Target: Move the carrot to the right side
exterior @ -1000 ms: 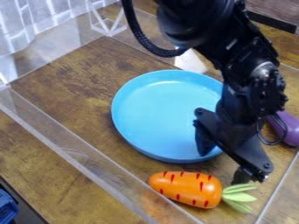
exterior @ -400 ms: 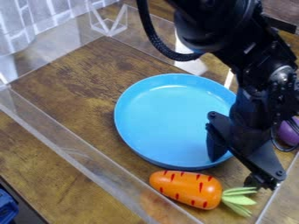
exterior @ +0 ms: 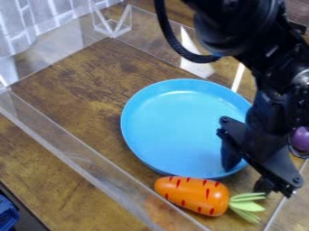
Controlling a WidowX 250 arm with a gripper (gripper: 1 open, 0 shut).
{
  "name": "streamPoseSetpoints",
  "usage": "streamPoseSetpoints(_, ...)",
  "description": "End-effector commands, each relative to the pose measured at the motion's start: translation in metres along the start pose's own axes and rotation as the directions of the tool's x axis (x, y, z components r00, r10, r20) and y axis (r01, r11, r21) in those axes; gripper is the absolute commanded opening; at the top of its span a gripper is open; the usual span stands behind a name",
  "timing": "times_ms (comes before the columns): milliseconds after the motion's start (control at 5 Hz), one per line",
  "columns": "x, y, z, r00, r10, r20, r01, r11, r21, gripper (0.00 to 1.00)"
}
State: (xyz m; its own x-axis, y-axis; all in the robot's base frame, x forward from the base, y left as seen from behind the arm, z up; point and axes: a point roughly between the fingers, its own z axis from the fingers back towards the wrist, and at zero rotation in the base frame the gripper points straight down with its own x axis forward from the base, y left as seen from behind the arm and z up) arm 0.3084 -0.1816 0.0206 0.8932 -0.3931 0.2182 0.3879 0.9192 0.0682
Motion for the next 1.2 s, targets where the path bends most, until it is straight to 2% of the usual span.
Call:
streamPoseSetpoints(0,0.001,0.0,-0.009,1.0,-0.002,-0.022,0.002,1.0,-0.001,0.0)
streamPoseSetpoints(200,0.007,0.011,-0.014,1.0,-0.007,-0.019,0.007,1.0,0.002,0.0)
streamPoseSetpoints(600,0.024,0.028,-0.006,0.997,-0.082,0.003,0.082,0.997,0.007,0.0)
streamPoseSetpoints(1000,0.029,0.029,0.001,0.995,-0.099,0.011,0.098,0.995,0.02,0.0)
